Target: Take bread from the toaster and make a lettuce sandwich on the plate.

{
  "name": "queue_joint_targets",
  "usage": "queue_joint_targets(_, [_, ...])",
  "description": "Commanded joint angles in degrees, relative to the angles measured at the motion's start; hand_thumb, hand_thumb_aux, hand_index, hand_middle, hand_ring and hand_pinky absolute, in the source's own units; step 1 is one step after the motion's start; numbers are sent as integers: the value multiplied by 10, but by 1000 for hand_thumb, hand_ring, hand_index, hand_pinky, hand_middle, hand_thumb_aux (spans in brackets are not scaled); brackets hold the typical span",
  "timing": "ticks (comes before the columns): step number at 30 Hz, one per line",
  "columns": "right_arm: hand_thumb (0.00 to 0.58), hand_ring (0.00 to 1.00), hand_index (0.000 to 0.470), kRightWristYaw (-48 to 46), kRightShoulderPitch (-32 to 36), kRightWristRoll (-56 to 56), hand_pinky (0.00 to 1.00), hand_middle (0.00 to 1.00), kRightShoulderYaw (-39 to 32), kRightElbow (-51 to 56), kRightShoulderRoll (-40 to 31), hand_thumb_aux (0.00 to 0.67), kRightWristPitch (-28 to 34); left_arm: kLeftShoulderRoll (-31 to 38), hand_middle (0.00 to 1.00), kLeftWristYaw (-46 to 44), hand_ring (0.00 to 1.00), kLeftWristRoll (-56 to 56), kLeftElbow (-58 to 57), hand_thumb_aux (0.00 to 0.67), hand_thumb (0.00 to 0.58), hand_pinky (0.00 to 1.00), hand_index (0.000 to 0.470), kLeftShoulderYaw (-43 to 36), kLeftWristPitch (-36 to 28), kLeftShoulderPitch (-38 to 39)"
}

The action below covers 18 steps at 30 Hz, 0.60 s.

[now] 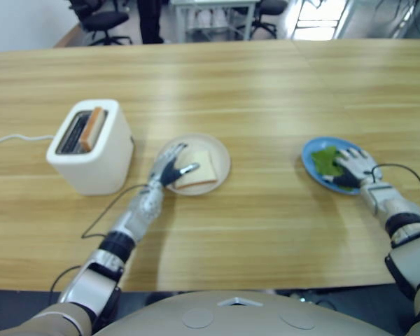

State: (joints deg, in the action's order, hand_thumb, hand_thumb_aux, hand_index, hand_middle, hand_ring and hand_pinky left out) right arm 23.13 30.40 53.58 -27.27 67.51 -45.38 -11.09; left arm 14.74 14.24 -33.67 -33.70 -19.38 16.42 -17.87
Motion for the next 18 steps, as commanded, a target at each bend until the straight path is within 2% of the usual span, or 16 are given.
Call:
queue_joint_targets(1, [580,0,460,-15,-14,-12,0,0,-13,9,6,670,-11,1,0,-8,0,4,-2,0,0,0,0,-4,7,5])
queue_joint_targets(16, [580,0,460,-7,-24,-39,0,0,-10,5,1,670,-27,10,0,11,0,0,57,0,0,0,0,7,36,27])
queue_joint_targets(17, [580,231,460,-2,-27,-44,231,231,-7,0,-2,670,-29,12,0,21,0,0,75,0,0,0,0,12,42,32])
queue_joint_targets(18, [580,769,460,3,-30,-49,769,769,-2,-6,-5,670,-31,14,0,35,0,-1,97,0,0,0,0,20,49,39])
